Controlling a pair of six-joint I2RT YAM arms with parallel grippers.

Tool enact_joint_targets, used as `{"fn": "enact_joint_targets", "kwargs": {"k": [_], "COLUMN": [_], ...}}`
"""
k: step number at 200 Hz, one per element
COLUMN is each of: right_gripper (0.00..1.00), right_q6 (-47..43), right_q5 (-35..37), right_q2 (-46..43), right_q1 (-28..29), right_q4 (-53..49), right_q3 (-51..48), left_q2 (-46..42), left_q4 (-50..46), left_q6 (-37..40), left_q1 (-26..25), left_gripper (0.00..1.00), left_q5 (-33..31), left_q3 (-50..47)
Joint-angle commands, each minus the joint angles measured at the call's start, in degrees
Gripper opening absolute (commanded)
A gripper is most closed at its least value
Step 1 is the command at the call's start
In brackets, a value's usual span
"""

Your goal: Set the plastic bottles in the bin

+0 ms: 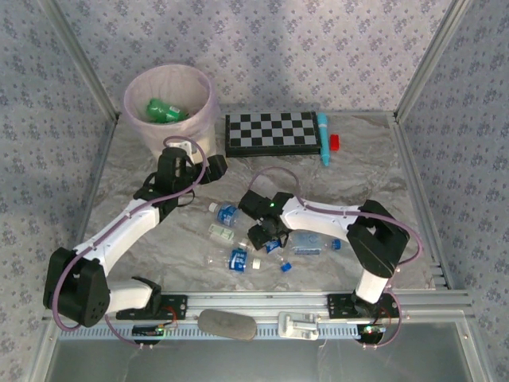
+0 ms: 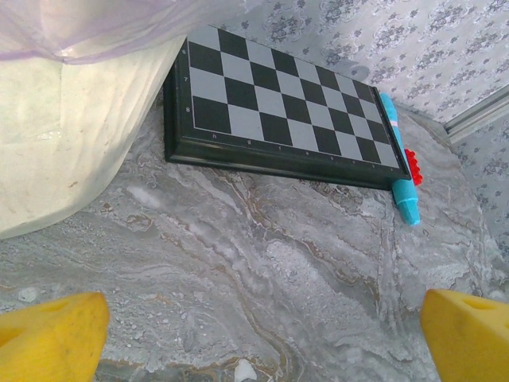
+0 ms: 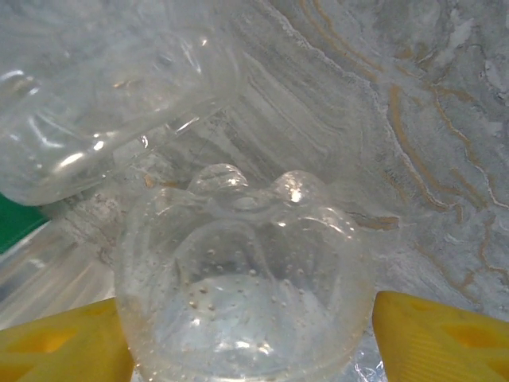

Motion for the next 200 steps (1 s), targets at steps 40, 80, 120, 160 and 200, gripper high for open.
{"fn": "enact_joint_targets", "kwargs": {"k": [40, 80, 120, 160, 200], "right_gripper": [0.65, 0.59, 0.55, 0.53, 0.53], "right_q6": [1.7, 1.8, 4.1, 11.8, 16.9], "right_q5": [1.7, -3.8, -17.2, -27.3, -25.3], "right_q2": [0.4, -5.1, -13.5, -17.6, -18.8], "right_q1": [-1.0, -4.7, -16.1, -28.2, -33.7], "right_q4": [2.1, 6.9, 20.3, 35.8, 43.5], "right_q3": [-0.1, -2.0, -6.9, -11.9, -13.2], "left_q2": [0.1, 0.7, 1.5, 3.2, 6.2], "left_q4": [1.9, 2.3, 3.4, 6.6, 10.6], "left_q6": [-1.2, -1.1, 0.1, 0.1, -2.3], "left_q1": [-0.8, -1.6, -2.9, -5.1, -10.5], "left_gripper": [1.00, 1.00, 1.00, 1.00, 1.00], "left_q5": [0.1, 0.3, 2.3, 6.9, 10.6], "left_q3": [-0.4, 0.1, 0.4, 0.0, -0.5]}}
